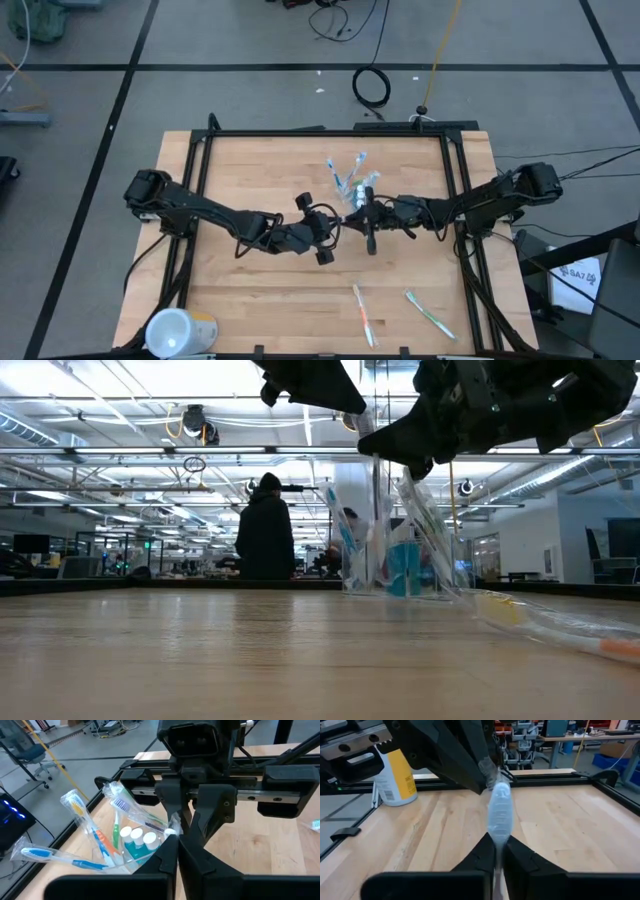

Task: Pick & Place toothbrushing station
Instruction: Put the violet toothbrush into the transparent organizer

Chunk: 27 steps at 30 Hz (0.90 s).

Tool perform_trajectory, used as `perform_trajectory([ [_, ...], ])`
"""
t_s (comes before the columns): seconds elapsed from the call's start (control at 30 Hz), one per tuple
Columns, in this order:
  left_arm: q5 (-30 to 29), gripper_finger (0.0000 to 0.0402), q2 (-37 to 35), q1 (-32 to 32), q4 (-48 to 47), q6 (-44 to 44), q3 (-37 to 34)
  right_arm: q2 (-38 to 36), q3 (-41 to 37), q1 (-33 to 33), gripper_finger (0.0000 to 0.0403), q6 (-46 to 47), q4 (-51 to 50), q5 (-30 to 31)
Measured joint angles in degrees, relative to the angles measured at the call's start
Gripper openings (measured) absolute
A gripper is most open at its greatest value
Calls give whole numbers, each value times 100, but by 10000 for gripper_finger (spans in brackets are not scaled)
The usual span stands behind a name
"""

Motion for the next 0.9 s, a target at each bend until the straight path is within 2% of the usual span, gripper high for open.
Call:
perform_trajectory([
  [0.23, 4, 56, 0, 0, -6, 35, 0, -1, 0, -2, 15, 0, -4, 7],
  [0.43, 7, 85, 0, 0, -58, 33, 0, -466, -4, 18, 11, -256, -562, 139],
  [0.7, 15, 88, 0, 0, -190, 30, 0, -1713, -4, 503, 11, -301, -2154, 1521],
  [0.9, 17, 88, 0, 0, -192, -22, 0, -2441, -4, 1157, 11, -384, -2374, 2318],
])
